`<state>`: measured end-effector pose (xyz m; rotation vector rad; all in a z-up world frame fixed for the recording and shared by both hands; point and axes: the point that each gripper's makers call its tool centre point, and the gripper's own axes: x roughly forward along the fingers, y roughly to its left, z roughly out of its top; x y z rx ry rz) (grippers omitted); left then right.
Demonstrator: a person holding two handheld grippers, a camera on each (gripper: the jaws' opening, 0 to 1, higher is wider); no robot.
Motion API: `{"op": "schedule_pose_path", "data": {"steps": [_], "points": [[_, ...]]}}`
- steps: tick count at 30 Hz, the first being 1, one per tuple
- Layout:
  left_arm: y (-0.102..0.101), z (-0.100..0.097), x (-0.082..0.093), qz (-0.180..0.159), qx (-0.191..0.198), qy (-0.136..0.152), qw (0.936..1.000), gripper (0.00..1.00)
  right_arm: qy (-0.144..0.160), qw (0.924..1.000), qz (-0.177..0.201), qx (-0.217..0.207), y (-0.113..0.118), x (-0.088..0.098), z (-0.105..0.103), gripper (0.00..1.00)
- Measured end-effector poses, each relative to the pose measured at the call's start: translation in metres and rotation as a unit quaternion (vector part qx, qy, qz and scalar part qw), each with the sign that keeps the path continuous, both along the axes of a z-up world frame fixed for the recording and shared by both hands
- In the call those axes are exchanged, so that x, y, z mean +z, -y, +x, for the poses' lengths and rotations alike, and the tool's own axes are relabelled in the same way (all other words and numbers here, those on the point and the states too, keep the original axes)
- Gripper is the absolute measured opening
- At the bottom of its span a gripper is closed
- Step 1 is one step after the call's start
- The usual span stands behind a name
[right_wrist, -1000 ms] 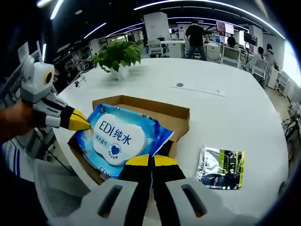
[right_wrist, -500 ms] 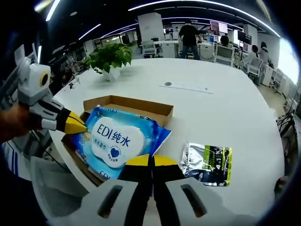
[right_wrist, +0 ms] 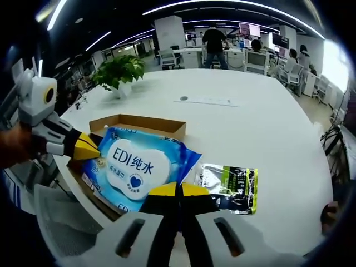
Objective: Operate the shoe box by opening the lid, removing the specified soft item, and placing it in the target area until the item is outside and the box remains undamaged.
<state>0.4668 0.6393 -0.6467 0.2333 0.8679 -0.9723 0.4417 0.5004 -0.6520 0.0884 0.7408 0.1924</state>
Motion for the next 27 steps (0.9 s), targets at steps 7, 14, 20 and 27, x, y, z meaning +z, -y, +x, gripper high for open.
{"op": "schedule_pose_path", "data": {"steps": [7,14,20,27], "points": [[0.024,-0.005,0.002,-0.001,-0.016,0.001,0.9999,0.0,0.0,0.9999,-0.005,-0.012,0.022,0.001,-0.004,0.0],[0.042,-0.01,-0.003,0.0,-0.025,-0.001,0.9997,0.0,-0.001,0.9998,-0.009,-0.019,0.041,0.0,-0.009,0.0],[0.06,-0.013,-0.005,0.002,-0.032,-0.003,0.9995,0.0,-0.003,0.9996,-0.011,-0.024,0.058,-0.002,-0.01,0.0],[0.079,-0.013,-0.013,0.006,-0.041,-0.007,0.9991,0.0,-0.006,0.9994,-0.015,-0.029,0.076,-0.006,-0.011,0.0]]}}
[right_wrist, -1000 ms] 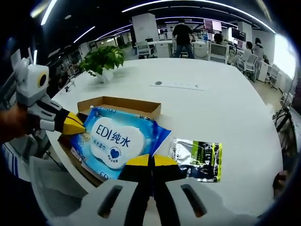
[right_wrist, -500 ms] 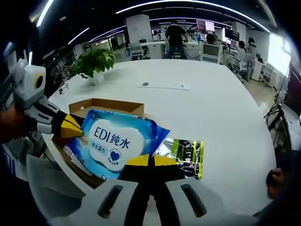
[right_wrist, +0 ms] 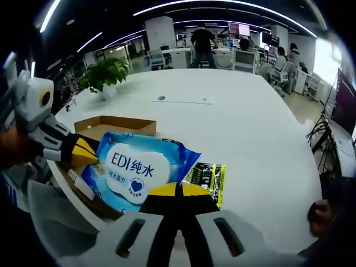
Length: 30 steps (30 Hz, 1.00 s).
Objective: Operate the shoe box by opening the lid, removing the specified soft item, and placing it in the target area until the item is outside and the box remains undamaged.
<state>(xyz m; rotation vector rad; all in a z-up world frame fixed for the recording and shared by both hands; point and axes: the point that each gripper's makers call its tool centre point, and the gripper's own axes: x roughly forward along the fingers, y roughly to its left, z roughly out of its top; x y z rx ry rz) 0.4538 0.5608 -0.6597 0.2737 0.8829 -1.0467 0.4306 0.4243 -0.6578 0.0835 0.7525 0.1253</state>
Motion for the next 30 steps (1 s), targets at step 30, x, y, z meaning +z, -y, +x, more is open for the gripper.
{"op": "schedule_pose_path", "data": {"steps": [30], "points": [[0.046,0.009,-0.053,0.021,-0.005,-0.035,0.9992,0.0,-0.042,0.9991,0.006,-0.008,0.044,-0.051,0.01,0.0]]}}
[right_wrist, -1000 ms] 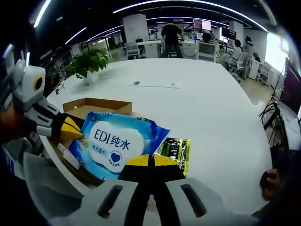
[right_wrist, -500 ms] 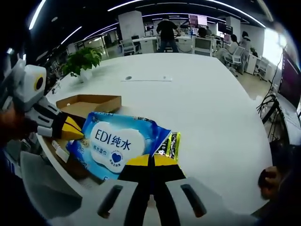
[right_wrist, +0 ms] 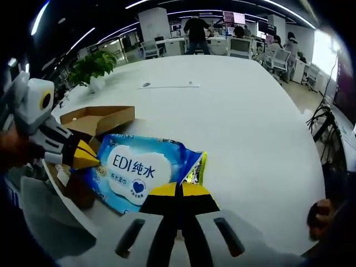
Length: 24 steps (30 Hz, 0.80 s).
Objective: Operate the shoe box by opening the lid, removing the specified soft item, and placing it in the target area until the item is outside and the box remains undamaged.
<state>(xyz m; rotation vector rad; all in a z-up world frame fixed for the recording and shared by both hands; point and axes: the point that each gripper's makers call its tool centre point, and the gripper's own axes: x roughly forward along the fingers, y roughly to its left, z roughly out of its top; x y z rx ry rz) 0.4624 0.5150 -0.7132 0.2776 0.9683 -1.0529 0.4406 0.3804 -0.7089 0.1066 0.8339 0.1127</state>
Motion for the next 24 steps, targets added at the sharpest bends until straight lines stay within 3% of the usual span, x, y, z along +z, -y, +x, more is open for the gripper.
{"op": "schedule_pose_path", "data": {"steps": [24], "points": [[0.016,0.02,-0.026,0.013,0.014,-0.003,0.9998,0.0,-0.017,0.9998,0.007,0.006,0.016,-0.029,0.019,0.0]]}}
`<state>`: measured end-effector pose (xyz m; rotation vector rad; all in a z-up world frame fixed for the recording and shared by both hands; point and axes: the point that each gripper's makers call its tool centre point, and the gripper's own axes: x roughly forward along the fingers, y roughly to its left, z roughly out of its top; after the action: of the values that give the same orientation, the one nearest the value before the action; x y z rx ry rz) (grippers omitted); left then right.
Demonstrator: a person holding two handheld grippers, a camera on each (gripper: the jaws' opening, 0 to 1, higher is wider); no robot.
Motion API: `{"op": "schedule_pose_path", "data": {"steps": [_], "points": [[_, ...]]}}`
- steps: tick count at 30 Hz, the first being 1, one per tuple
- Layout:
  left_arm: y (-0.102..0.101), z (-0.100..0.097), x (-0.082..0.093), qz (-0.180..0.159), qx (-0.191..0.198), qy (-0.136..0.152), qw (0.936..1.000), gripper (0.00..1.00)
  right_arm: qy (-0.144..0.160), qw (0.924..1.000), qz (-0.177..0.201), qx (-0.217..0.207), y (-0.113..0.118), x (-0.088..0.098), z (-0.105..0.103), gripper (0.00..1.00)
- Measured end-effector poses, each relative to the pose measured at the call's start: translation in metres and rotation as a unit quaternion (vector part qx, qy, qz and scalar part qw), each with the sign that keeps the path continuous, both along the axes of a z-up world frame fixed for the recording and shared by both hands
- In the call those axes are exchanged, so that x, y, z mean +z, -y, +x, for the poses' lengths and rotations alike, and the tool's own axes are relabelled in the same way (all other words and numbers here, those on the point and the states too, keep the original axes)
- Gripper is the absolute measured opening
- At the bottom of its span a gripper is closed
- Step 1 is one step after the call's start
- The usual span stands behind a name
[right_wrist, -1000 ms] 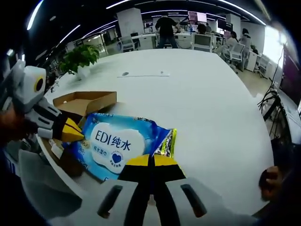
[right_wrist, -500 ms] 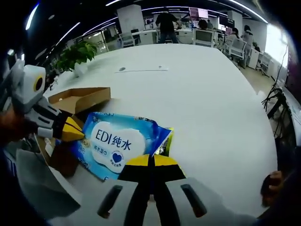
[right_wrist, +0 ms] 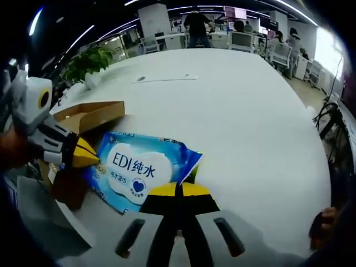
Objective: Operate the shoe box by opening the lid, removing the specified soft item, and placing it in the target area until the item is outside and the box remains undamaged.
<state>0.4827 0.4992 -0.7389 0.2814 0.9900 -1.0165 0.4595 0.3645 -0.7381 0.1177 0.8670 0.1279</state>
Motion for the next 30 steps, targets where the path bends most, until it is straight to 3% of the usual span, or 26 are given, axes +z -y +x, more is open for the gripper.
{"op": "schedule_pose_path", "data": {"steps": [26,30], "points": [[0.005,0.006,-0.021,0.021,0.001,0.01,0.9997,0.0,-0.005,1.0,0.004,-0.001,0.009,-0.018,0.01,0.0],[0.004,0.005,-0.022,0.024,-0.003,0.013,0.9996,0.0,-0.008,0.9999,0.007,-0.001,0.01,-0.019,0.008,0.04]]}}
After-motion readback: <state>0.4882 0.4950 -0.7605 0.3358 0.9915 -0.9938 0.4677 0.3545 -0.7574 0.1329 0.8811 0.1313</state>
